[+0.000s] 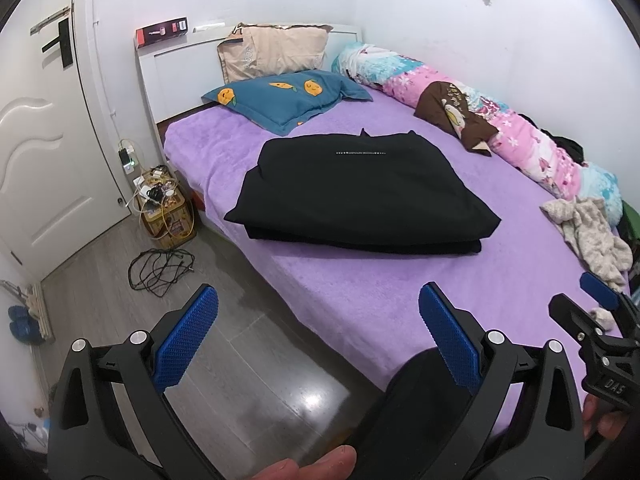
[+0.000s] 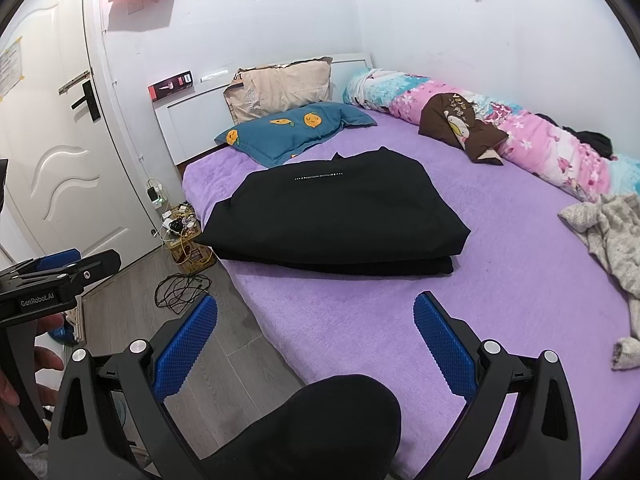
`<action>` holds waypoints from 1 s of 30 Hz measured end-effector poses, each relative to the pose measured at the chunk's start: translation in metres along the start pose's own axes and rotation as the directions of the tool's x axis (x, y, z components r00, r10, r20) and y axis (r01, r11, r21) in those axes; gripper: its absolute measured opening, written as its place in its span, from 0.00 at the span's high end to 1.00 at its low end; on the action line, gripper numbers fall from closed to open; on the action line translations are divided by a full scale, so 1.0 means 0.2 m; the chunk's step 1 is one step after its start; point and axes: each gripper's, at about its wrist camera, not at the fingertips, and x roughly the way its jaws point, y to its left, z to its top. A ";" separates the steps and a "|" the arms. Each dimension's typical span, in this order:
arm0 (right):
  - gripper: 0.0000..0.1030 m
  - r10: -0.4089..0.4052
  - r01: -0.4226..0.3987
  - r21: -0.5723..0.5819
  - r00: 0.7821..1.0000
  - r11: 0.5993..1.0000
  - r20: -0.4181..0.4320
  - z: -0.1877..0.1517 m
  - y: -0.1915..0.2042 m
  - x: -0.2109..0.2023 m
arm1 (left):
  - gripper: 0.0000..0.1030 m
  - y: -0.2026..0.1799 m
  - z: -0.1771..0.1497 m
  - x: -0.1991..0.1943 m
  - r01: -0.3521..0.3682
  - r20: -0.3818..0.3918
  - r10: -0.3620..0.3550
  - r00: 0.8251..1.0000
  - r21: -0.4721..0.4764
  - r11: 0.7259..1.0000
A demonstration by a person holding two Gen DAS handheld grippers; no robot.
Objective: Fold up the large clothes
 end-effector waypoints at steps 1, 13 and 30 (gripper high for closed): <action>0.06 0.000 0.000 0.000 1.000 1.000 0.000 0.00 0.00 0.00 | 0.06 0.00 0.00 0.00 0.001 -0.001 -0.001 1.000 0.000 1.000; 0.06 -0.002 0.002 -0.002 1.000 1.000 0.000 0.01 -0.01 0.00 | 0.06 0.00 0.00 0.00 0.010 -0.011 -0.010 1.000 0.001 1.000; 0.06 0.000 0.000 0.000 1.000 1.000 -0.001 0.00 -0.01 0.00 | 0.06 0.02 0.01 -0.02 -0.044 0.033 0.044 0.998 -0.006 0.999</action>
